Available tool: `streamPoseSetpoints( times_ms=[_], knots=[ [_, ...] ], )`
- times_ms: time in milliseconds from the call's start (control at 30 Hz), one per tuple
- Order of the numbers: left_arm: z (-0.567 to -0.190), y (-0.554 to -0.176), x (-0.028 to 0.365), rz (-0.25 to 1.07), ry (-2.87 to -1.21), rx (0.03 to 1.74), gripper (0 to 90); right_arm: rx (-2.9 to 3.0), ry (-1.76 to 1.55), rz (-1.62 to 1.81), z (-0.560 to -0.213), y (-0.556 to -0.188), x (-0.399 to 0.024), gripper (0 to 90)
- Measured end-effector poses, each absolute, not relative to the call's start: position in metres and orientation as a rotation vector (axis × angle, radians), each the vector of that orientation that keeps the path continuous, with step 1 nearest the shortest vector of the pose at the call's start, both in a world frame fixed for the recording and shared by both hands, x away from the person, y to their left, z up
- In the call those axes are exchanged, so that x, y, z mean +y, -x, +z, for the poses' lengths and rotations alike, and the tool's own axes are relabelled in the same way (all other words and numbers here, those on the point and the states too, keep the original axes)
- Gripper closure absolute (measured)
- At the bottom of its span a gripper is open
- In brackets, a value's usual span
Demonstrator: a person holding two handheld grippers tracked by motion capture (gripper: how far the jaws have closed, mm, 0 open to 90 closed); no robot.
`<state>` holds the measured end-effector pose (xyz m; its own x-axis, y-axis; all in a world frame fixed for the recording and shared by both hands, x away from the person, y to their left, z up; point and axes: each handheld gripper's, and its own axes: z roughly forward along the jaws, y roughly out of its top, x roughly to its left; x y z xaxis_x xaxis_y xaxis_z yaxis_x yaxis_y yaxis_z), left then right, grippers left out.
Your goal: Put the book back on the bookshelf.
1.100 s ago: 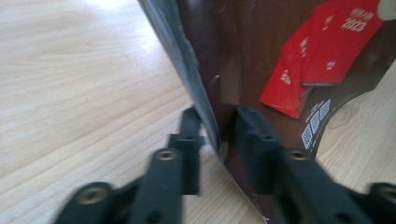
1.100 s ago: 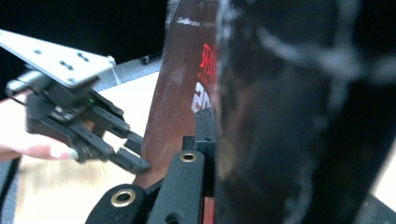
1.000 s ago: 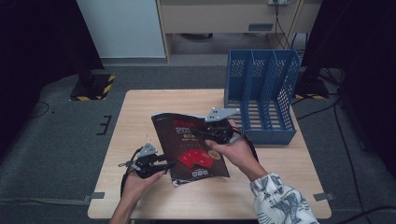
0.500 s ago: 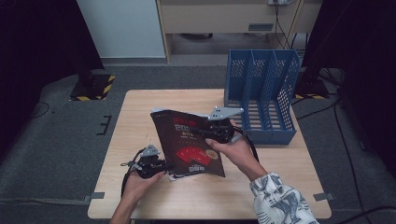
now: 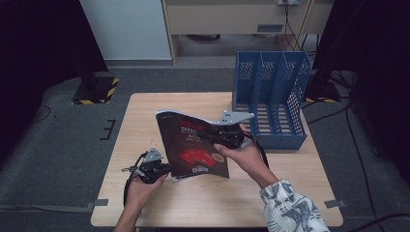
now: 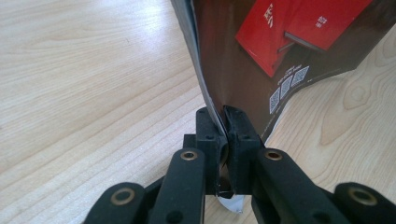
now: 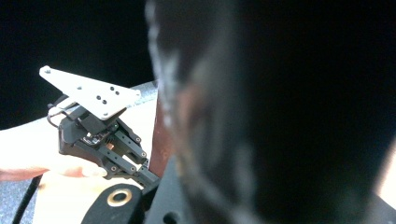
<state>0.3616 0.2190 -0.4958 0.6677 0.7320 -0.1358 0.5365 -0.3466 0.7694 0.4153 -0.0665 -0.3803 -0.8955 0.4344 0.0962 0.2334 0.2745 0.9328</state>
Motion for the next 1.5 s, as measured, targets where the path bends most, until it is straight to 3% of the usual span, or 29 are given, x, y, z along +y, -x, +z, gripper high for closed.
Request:
streamPoseSetpoints(
  times_ms=[633,733,833,1033,1200,1300,1333,1367,1500],
  knots=[
    [-0.494,-0.36,0.219,0.299,-2.036,0.962,85.4,2.361,-0.589,1.74,-0.365,-0.418,-0.066,72.7],
    [-0.494,-0.36,0.219,0.3,-2.038,0.96,85.5,2.36,-0.584,1.735,-0.365,-0.419,-0.065,74.5],
    [-0.494,-0.36,0.219,0.297,-2.037,0.962,85.4,2.355,-0.586,1.728,-0.365,-0.419,-0.064,82.6],
    [-0.495,-0.36,0.22,0.301,-2.028,0.966,83.3,2.342,-0.563,1.712,-0.362,-0.416,-0.066,87.0],
    [-0.496,-0.36,0.221,0.329,-2.012,0.997,73.4,2.317,-0.573,1.697,-0.36,-0.413,-0.067,87.1],
    [-0.498,-0.362,0.223,0.346,-2.0,1.028,56.6,2.313,-0.584,1.684,-0.359,-0.412,-0.066,87.2],
    [-0.499,-0.362,0.224,0.352,-1.996,1.045,56.6,2.313,-0.584,1.684,-0.359,-0.412,-0.066,87.2],
    [-0.5,-0.363,0.224,0.367,-1.991,1.064,46.9,2.316,-0.588,1.668,-0.357,-0.411,-0.064,87.2],
    [-0.501,-0.364,0.227,0.411,-1.978,1.112,34.6,2.317,-0.597,1.654,-0.355,-0.411,-0.063,87.2]
  ],
)
